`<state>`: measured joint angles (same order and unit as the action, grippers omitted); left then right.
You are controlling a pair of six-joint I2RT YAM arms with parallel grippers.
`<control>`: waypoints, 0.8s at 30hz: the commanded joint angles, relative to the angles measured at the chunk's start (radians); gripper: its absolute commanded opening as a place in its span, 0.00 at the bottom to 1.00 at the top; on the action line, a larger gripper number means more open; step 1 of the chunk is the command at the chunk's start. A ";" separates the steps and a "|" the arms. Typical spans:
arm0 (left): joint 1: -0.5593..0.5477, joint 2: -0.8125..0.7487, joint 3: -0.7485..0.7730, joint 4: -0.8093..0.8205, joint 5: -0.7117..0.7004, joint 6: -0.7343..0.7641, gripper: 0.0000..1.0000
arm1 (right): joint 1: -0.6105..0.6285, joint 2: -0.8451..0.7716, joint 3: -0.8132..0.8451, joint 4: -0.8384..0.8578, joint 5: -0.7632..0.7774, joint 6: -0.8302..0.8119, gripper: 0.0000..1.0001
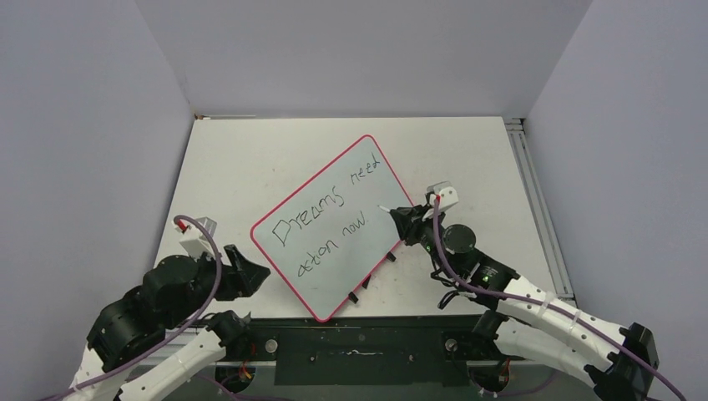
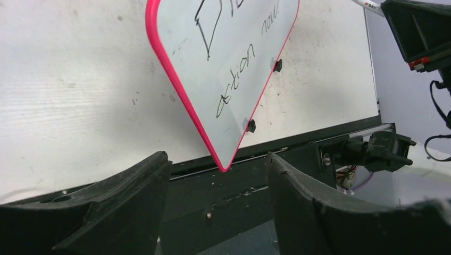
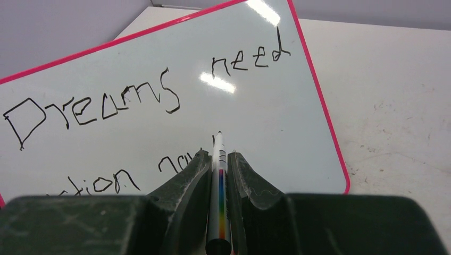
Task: Write a sentence on the whiteboard
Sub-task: Write a sentence on the whiteboard, then close the whiteboard marker at the center of the board.
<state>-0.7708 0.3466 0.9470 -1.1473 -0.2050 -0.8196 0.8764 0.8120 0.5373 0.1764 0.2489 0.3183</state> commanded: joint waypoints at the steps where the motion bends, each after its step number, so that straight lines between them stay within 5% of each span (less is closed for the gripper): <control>1: 0.003 0.154 0.163 -0.081 -0.003 0.191 0.64 | -0.006 -0.021 0.110 -0.113 0.005 -0.030 0.05; 6: 0.002 0.390 0.292 0.014 0.098 0.346 0.63 | -0.008 -0.053 0.173 -0.270 0.022 -0.022 0.05; 12: -0.042 0.564 0.278 0.299 0.302 0.358 0.60 | -0.009 -0.126 0.223 -0.464 0.100 -0.006 0.05; 17: -0.259 0.706 0.287 0.407 0.143 0.341 0.59 | -0.010 -0.163 0.246 -0.592 0.182 0.006 0.05; 24: -0.414 0.832 0.195 0.623 0.076 0.244 0.59 | -0.012 -0.183 0.242 -0.625 0.247 0.036 0.05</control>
<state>-1.1240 1.1519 1.1950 -0.7246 -0.0715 -0.5125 0.8700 0.6430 0.7467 -0.4145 0.4187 0.3294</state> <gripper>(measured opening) 0.593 0.149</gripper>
